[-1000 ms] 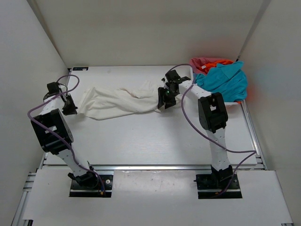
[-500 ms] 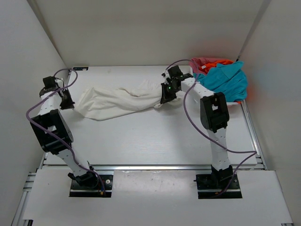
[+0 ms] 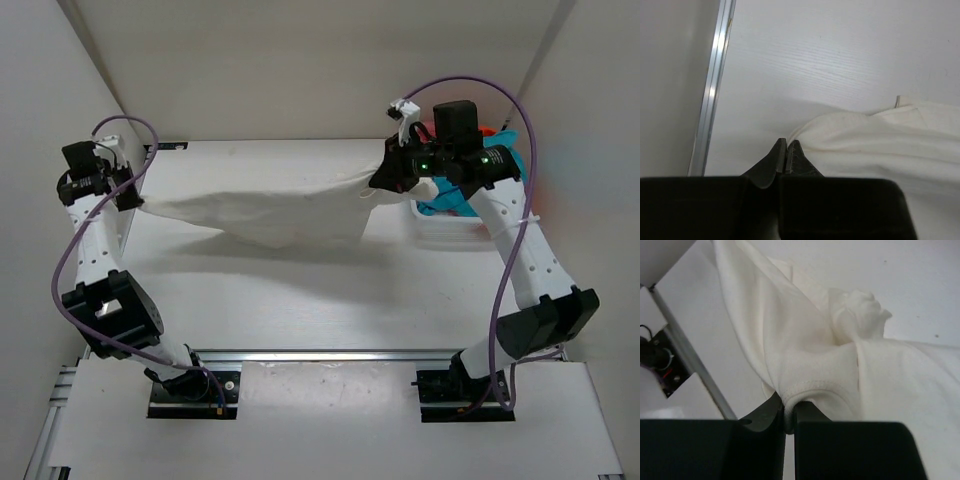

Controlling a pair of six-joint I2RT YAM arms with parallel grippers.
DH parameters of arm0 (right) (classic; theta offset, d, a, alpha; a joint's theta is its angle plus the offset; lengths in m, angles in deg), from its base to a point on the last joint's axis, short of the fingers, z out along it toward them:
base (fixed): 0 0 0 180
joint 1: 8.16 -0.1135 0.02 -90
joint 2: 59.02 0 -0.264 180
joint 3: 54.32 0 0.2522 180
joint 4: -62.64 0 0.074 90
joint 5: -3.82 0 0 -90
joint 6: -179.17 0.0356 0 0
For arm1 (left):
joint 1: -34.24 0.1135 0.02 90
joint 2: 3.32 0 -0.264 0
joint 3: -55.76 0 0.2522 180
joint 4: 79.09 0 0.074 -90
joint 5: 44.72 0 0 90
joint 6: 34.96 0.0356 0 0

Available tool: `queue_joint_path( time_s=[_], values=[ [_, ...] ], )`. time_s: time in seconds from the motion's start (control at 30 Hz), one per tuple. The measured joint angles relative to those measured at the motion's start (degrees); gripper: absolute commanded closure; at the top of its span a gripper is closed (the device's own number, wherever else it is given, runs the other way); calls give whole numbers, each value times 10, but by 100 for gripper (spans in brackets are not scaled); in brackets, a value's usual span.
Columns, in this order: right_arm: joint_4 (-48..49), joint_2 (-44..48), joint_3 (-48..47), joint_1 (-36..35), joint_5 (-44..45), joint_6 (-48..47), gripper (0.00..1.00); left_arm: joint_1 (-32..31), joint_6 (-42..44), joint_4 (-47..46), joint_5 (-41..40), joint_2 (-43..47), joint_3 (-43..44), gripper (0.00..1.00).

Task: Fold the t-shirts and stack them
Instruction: Flatten out the tshirt

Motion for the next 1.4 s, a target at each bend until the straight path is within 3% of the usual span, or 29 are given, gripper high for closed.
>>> queue_joint_path(
  time_s=[0.1, 0.2, 0.23, 0.27, 0.3, 0.37, 0.4, 0.5, 0.63, 0.77, 0.97, 1.03, 1.17, 1.4],
  values=[
    [-9, -20, -4, 3, -41, 3, 100, 2, -5, 4, -2, 15, -24, 100],
    [-41, -148, -111, 24, -58, 18, 96, -6, -12, 0, -6, 10, -47, 100],
    [-53, -220, -188, 30, -56, 23, 87, -11, -14, -4, -11, 9, -58, 100],
    [-63, -303, -279, 33, -49, 27, 62, -19, -16, -8, -16, 6, -67, 100],
    [-71, -386, -379, 33, -32, 33, 47, -28, -17, -11, -21, 0, -74, 100],
    [-51, -502, -488, 32, 4, 32, 31, -48, -21, -16, -28, -20, -79, 100],
    [-46, -515, -464, 30, 19, 34, 21, -57, -22, -19, -30, -33, -79, 100],
    [-63, -502, -359, 15, 31, 42, 11, -71, -29, -23, -30, -62, -79, 100],
    [-78, -442, -269, -19, 68, 39, 9, -70, -38, -29, -34, -69, -79, 100],
    [-60, -307, -189, -45, 101, 40, 11, -70, -45, -43, -34, -65, -86, 100],
    [-7, -24, 109, -85, 162, 49, 18, -80, -40, -59, -46, -6, -158, 100],
    [5, 24, 201, -96, 151, 65, 24, -86, -38, -57, -51, 17, -181, 100],
    [57, -8, 308, -56, 144, 115, 22, -90, -36, -55, -51, 40, -190, 100],
    [208, -85, 316, -8, 194, 176, 29, -67, -36, -52, -52, 48, -200, 100]
  ],
)
